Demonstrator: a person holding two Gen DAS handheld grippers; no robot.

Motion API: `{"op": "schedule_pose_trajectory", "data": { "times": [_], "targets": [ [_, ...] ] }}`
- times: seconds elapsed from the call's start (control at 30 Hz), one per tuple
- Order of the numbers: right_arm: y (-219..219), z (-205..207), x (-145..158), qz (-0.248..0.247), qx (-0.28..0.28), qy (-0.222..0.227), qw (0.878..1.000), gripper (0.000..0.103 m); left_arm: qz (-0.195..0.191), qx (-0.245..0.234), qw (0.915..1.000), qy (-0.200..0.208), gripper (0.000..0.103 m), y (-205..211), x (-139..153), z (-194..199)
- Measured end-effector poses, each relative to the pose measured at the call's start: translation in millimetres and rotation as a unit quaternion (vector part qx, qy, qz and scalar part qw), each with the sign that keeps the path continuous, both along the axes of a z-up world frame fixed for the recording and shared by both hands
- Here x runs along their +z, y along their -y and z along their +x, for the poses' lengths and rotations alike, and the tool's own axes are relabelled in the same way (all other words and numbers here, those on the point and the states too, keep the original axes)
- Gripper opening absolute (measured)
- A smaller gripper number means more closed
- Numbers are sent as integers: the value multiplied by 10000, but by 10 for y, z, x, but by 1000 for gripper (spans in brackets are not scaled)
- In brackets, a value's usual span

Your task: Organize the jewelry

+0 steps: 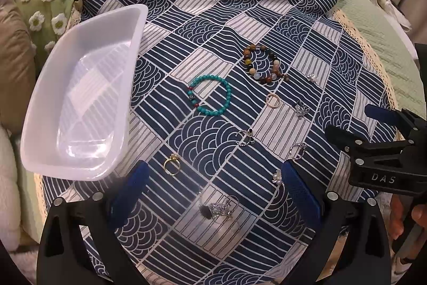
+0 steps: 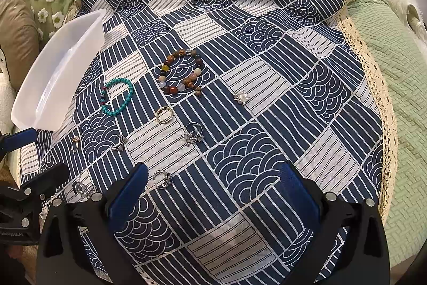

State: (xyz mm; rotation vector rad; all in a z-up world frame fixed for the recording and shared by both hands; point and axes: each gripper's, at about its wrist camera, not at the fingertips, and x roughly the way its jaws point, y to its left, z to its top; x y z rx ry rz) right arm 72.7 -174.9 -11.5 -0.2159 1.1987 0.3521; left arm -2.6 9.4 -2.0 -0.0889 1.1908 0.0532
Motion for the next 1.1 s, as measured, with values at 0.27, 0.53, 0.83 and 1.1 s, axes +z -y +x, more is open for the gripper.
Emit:
{"op": "schedule_pose_trajectory", "data": {
  "times": [0.27, 0.53, 0.83, 1.1],
  "targets": [
    [2, 5, -10, -15, 20, -5, 10000, 97, 4, 8, 10000, -5, 95, 0, -5, 8],
    [-2, 14, -16, -38, 45, -25, 10000, 97, 17, 20, 10000, -1, 95, -1, 0, 10],
    [2, 13, -17, -48, 46, -26, 10000, 97, 23, 25, 10000, -2, 95, 4, 5, 12],
    [-1, 12, -18, -48, 48, -24, 10000, 97, -185, 89, 9998, -11, 95, -40, 1, 7]
  ]
}}
